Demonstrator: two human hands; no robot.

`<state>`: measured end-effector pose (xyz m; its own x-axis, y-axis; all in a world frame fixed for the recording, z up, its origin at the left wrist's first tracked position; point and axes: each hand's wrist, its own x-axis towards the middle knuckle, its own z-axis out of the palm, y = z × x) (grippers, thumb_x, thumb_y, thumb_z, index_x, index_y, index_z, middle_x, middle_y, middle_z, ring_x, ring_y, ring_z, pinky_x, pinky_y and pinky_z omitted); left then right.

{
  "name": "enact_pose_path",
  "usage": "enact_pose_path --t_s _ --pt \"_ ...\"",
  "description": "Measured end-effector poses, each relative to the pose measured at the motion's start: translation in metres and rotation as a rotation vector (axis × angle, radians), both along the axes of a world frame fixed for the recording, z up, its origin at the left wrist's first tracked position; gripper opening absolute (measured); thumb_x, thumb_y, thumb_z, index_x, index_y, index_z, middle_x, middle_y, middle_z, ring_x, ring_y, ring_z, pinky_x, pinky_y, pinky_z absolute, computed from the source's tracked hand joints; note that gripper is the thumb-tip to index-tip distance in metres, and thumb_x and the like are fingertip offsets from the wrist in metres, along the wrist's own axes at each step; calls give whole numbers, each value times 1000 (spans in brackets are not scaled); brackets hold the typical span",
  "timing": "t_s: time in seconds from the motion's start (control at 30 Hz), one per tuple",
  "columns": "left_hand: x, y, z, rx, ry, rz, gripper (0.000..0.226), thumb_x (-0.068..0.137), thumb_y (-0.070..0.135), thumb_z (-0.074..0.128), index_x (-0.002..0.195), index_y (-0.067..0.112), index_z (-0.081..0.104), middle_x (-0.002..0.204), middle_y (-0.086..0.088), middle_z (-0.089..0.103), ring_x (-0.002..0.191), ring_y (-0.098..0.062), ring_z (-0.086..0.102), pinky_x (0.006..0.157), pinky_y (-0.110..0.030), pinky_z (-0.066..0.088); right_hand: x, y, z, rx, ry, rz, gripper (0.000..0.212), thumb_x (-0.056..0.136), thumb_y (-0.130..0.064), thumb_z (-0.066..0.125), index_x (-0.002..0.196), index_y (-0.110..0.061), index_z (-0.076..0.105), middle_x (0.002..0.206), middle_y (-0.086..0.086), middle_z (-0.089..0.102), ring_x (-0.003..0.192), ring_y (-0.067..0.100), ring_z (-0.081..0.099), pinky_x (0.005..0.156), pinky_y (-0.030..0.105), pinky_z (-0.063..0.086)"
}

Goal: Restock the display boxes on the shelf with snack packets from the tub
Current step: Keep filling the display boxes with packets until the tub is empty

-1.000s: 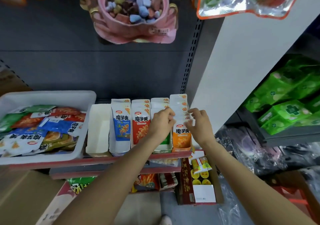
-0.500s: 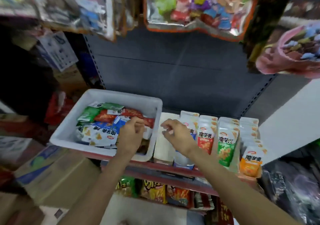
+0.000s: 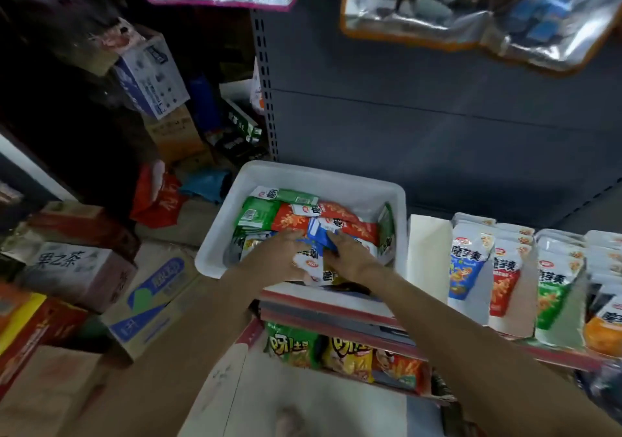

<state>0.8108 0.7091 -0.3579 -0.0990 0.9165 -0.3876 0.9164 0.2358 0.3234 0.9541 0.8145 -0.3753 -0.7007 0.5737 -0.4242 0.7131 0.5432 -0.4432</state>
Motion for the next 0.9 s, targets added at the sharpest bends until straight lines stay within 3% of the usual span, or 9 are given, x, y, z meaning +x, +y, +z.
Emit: enact_pose_path --t_s 0.07,0.13,0.23,0.43,0.57,0.63,0.73,0.83,0.9 --pt "-4 -1 -1 -5 75 -109 50 94 33 54 141 18 43 156 -7 21 146 -22 12 117 -39 19 0 2 -2 5 -10 -10 57 101 -32 38 151 -17 16 159 8 11 141 29 27 110 33 26" --pt "-6 -3 1 46 141 -147 41 94 13 53 135 19 51 147 -7 39 140 -22 28 109 -37 32 2 4 -2 -22 -12 -14 58 100 -31 41 151 -18 17 158 7 13 141 28 27 113 33 25" --pt "-7 -5 15 279 163 -2 28 93 5 49 117 13 60 114 -8 60 103 -24 59 86 -38 50 7 6 2 -54 107 -44 60 94 -21 53 148 -19 26 148 6 36 131 25 40 105 28 32" --pt "1 -1 35 815 -163 232 29 95 24 45 81 6 64 69 2 52 62 -16 50 61 -36 44 8 -4 15 -56 554 -47 42 91 -24 61 131 -16 53 129 2 58 118 16 51 100 30 39" --pt "11 10 55 788 -465 407 18 95 22 53 86 11 63 74 -5 64 69 -21 60 66 -38 47 10 -4 35 -199 708 -239 28 92 -25 58 89 2 64 88 24 66 77 27 62 70 37 47" --pt "18 18 60 757 -555 506 13 93 25 57 101 16 59 90 -2 65 78 -19 64 70 -37 53 19 -3 44 -282 765 -307 14 93 -16 58 82 -12 65 80 6 69 70 6 65 63 25 50" --pt "38 28 60 656 -635 597 36 89 25 62 122 15 49 106 1 62 83 -12 61 69 -20 49 39 0 52 -304 833 -410 17 92 -11 57 80 -23 61 83 -6 68 68 -4 64 62 16 50" --pt "69 43 61 612 -694 533 27 89 18 63 115 14 56 109 -5 67 85 -14 64 79 -28 53 66 9 60 -269 887 -490 22 91 -10 60 74 -23 60 79 -1 66 69 6 62 63 22 48" --pt "95 56 64 638 -753 506 21 89 17 63 110 18 60 101 3 67 82 -2 62 77 -16 51 87 17 64 -77 832 -442 23 91 -13 61 72 -26 60 74 -1 63 69 12 55 63 25 41"
